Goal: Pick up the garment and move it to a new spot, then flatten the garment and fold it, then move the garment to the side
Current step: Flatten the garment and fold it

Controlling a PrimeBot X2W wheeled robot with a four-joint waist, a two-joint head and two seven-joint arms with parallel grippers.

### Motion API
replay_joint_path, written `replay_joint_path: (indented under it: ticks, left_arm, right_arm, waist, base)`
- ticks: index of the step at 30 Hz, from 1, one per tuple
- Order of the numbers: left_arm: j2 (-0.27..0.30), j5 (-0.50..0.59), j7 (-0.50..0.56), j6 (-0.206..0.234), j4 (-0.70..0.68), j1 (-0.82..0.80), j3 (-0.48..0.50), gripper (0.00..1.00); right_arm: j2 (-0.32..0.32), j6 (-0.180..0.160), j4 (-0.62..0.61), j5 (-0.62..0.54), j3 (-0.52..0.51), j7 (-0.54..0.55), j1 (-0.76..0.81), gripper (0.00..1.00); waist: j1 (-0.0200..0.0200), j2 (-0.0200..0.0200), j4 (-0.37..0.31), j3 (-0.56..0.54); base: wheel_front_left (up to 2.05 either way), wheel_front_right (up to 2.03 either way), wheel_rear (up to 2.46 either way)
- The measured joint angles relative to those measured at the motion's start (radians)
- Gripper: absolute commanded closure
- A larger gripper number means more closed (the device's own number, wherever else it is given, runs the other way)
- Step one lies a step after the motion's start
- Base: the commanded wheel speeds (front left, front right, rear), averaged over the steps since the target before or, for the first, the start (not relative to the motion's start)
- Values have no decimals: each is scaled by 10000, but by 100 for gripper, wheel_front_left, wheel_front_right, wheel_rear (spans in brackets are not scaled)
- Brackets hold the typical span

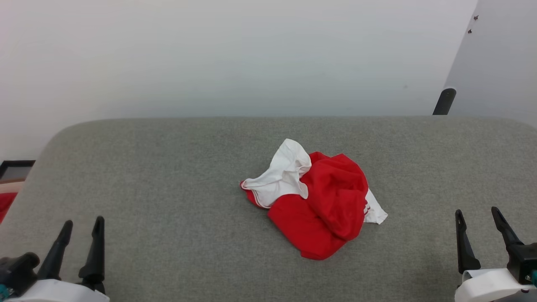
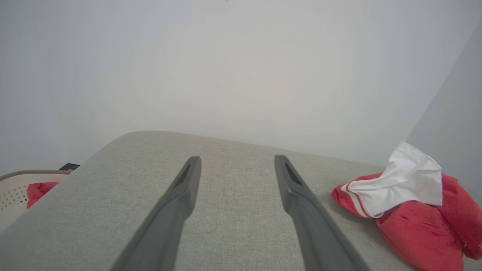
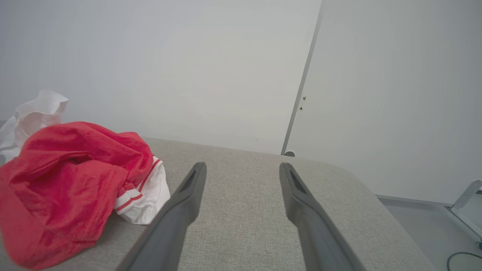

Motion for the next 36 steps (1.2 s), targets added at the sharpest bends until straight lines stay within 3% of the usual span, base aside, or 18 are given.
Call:
replay_joint_path:
  ticks: [8,19,28,36]
  left_arm:
    - [265,-29,938,-176,-692,-629,-387,0]
    - [1177,-966,4660,-451,-2297,-3304,-1216,0]
    - [1465,-1601,7440,-508,-2395,-5381,-2082,0]
    - [1649,-1818,9336,-614,-2050,-6154,-3068,0]
  right_arm:
    - [-8,0,-12,8,157,31,-110,0]
    - [17,0,-10,178,635,-6,-833,0]
    - [171,0,270,276,930,-253,-1298,0]
    - [291,0,545,355,959,-430,-1550,0]
  waist:
    - [0,0,-125,254]
    - [0,0,-618,1027]
    - [0,0,-1365,1783]
    - [0,0,-2063,2406]
  base:
    - [0,0,0]
    - [0,0,0]
    - [0,0,0]
    - [0,0,0]
